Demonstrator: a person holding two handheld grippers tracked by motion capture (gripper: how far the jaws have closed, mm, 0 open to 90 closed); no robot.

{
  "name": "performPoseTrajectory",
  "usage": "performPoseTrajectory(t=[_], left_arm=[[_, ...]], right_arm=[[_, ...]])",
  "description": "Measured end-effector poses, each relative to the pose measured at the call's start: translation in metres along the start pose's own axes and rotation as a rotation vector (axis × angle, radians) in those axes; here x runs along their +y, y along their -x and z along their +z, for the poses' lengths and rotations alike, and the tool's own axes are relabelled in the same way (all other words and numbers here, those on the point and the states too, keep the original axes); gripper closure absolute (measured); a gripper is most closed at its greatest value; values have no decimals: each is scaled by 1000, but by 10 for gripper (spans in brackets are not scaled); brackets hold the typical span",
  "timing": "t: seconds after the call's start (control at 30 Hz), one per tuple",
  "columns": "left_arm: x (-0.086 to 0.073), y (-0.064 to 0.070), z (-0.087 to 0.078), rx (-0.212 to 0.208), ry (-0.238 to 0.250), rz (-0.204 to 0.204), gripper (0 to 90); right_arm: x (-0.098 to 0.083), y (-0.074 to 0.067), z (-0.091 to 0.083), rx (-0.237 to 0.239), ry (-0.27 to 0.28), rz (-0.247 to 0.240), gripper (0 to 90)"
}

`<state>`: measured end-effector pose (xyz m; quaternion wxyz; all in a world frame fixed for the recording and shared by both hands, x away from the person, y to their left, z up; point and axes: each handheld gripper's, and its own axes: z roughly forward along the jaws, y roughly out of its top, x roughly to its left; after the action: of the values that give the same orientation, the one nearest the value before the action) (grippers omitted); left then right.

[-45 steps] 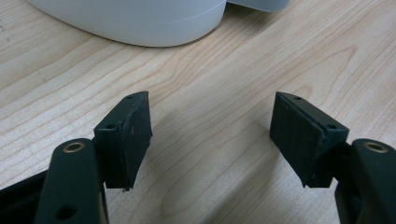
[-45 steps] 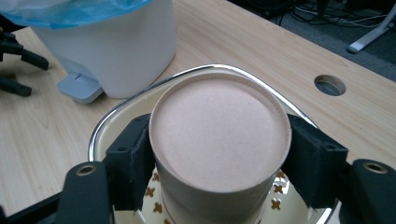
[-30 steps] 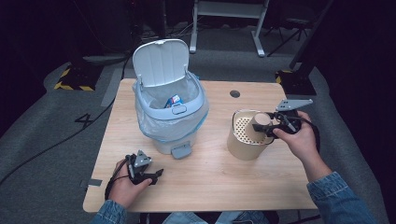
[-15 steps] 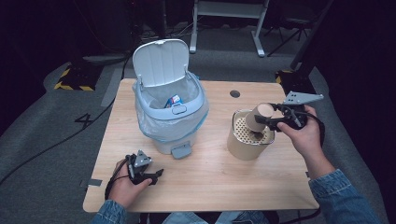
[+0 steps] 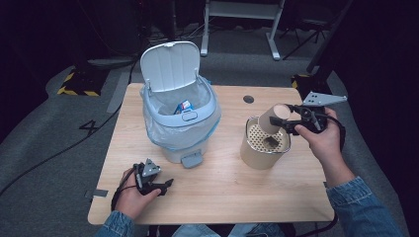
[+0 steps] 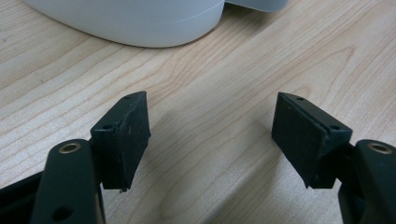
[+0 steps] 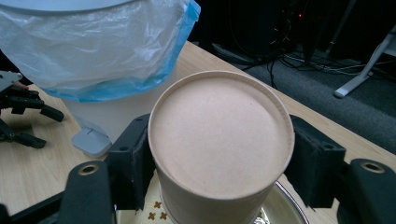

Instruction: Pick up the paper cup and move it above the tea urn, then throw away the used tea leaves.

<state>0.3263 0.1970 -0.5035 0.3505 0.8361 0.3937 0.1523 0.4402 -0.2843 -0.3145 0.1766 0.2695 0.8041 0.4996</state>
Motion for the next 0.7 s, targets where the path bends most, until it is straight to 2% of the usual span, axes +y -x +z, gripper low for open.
performPoseTrajectory(t=[0.43,0.7], left_arm=[[0,0,0,2,-1,1,283],[-2,1,-2,8,1,3,283]], right_arm=[[1,0,2,4,10,4,325],[27,-13,8,28,47,-35,325]])
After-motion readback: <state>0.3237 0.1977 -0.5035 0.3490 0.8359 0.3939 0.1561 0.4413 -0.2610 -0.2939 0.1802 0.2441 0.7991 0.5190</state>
